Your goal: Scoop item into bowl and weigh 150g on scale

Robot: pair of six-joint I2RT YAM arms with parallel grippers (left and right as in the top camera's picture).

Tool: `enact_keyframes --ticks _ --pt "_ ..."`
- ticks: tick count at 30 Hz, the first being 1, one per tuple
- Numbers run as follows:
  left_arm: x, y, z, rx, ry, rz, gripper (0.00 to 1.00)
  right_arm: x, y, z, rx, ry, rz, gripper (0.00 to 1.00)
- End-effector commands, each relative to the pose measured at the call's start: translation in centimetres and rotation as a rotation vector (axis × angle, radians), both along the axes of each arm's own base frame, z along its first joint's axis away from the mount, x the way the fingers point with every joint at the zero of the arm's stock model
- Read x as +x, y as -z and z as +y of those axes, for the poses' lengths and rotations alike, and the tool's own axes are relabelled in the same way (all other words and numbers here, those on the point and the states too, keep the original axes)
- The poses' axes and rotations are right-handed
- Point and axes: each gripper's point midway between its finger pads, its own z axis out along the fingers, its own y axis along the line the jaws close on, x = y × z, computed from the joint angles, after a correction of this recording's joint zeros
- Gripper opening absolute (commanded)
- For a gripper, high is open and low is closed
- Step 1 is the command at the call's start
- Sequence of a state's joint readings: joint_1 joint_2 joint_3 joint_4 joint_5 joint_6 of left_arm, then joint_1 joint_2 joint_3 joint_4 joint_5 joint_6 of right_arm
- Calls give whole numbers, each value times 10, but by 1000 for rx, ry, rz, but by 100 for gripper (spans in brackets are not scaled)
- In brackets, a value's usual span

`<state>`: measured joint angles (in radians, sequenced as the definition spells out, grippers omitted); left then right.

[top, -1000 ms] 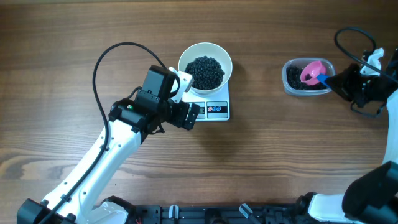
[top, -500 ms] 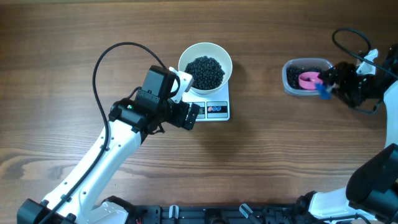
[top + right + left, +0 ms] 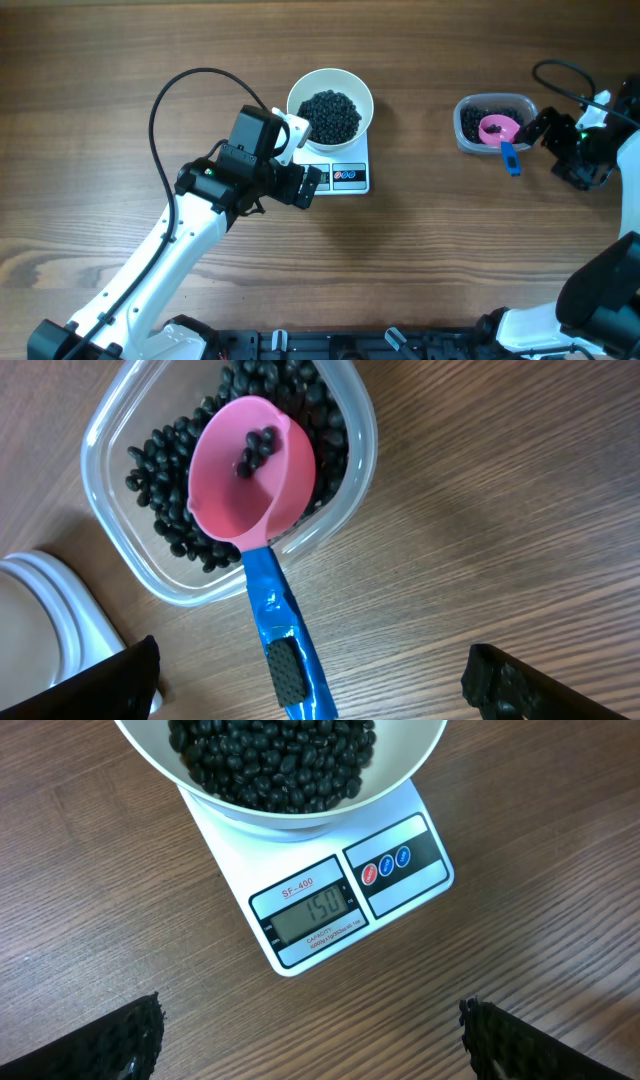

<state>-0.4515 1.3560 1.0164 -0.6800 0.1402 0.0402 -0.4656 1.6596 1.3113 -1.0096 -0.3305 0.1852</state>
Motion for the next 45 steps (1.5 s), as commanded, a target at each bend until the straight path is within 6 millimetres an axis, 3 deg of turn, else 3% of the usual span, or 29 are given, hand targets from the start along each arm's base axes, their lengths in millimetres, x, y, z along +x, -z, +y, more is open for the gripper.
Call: enact_keyframes --ticks 1,10,15,26,35,45 --pt "3 -9 -2 -18 8 -23 100 -3 -29 -3 -70 3 -71 100" --pt "3 -9 -2 -17 8 -23 100 -11 -107 -1 -210 -14 -313 100" --pt "3 -9 -2 -18 8 -23 100 -3 -130 -5 -271 -32 -412 100" --pt "3 -9 -2 -17 8 -23 100 24 -136 -25 -348 -11 -486 100" --pt "3 -9 -2 -18 8 -23 100 14 -130 -50 -465 62 -405 100" --pt "3 -9 -2 -17 8 -23 100 14 -130 -50 -464 62 -405 100"
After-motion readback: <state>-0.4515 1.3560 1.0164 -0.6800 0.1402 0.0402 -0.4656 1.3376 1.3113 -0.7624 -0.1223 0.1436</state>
